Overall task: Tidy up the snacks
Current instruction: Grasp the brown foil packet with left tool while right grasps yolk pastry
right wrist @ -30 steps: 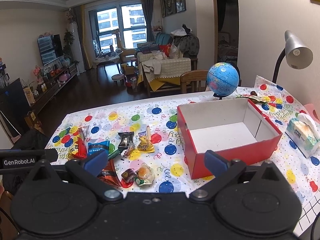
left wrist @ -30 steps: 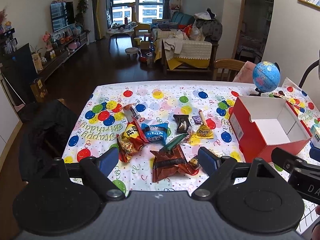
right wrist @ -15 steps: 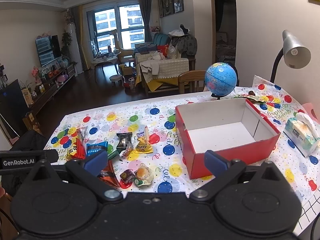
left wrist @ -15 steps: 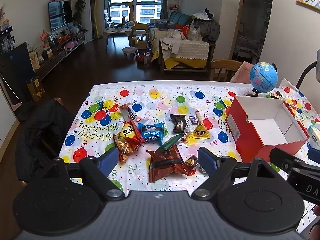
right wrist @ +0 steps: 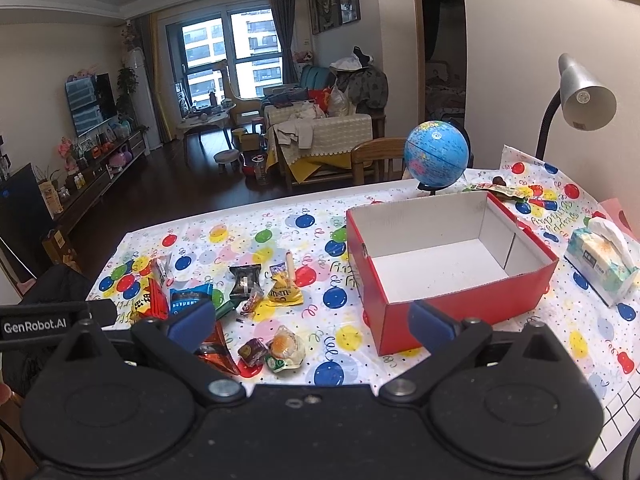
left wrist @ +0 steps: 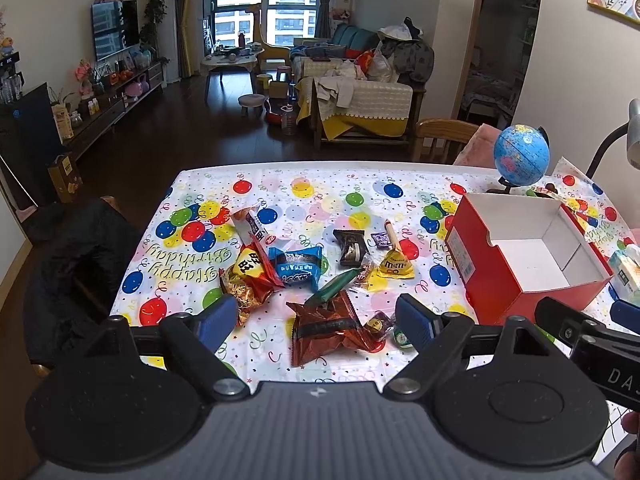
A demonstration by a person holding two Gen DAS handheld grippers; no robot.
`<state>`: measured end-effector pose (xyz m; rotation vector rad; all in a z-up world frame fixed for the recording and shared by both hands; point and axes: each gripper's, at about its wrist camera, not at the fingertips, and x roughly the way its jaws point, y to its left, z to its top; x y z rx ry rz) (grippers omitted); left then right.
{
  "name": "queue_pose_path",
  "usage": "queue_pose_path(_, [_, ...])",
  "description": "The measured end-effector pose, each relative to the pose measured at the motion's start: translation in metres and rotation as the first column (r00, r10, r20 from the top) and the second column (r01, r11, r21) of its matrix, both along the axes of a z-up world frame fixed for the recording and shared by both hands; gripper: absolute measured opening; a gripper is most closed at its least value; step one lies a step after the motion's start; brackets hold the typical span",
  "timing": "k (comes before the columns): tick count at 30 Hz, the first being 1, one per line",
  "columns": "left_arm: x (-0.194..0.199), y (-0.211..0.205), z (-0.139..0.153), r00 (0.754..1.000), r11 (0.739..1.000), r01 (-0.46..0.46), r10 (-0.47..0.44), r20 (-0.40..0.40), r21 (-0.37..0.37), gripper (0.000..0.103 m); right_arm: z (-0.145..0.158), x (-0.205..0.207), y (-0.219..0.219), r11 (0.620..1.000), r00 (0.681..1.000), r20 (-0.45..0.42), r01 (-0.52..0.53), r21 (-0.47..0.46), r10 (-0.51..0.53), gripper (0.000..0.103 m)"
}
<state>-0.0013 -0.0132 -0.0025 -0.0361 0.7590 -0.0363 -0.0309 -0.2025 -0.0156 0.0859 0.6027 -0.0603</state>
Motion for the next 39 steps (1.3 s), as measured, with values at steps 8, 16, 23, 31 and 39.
queue_pose_path(8, [0.004, 0.001, -0.001, 1.000, 1.000, 0.005, -0.005, 0.006, -0.017, 0.086, -0.001, 0.002, 0.001, 1.000, 1.000, -0.004, -0.003, -0.001, 0.003, 0.103])
queue_pose_path(16, [0.022, 0.009, -0.025, 0.998, 1.000, 0.000, -0.002, -0.060, -0.025, 0.086, -0.018, 0.021, 0.001, 0.999, 0.998, -0.057, -0.029, 0.020, 0.030, 0.102])
queue_pose_path(23, [0.042, 0.016, -0.048, 0.995, 0.999, -0.001, -0.004, -0.105, -0.050, 0.086, -0.038, 0.043, 0.000, 0.997, 0.993, -0.090, -0.072, 0.034, 0.075, 0.099])
queue_pose_path(31, [0.069, 0.026, -0.084, 0.985, 0.995, -0.029, 0.013, -0.175, -0.091, 0.086, -0.072, 0.082, 0.001, 0.988, 0.973, -0.175, -0.148, 0.040, 0.153, 0.085])
queue_pose_path(39, [0.094, 0.027, -0.119, 0.963, 0.992, -0.061, 0.029, -0.269, -0.109, 0.086, -0.110, 0.111, 0.002, 0.977, 0.944, -0.255, -0.211, 0.026, 0.210, 0.077])
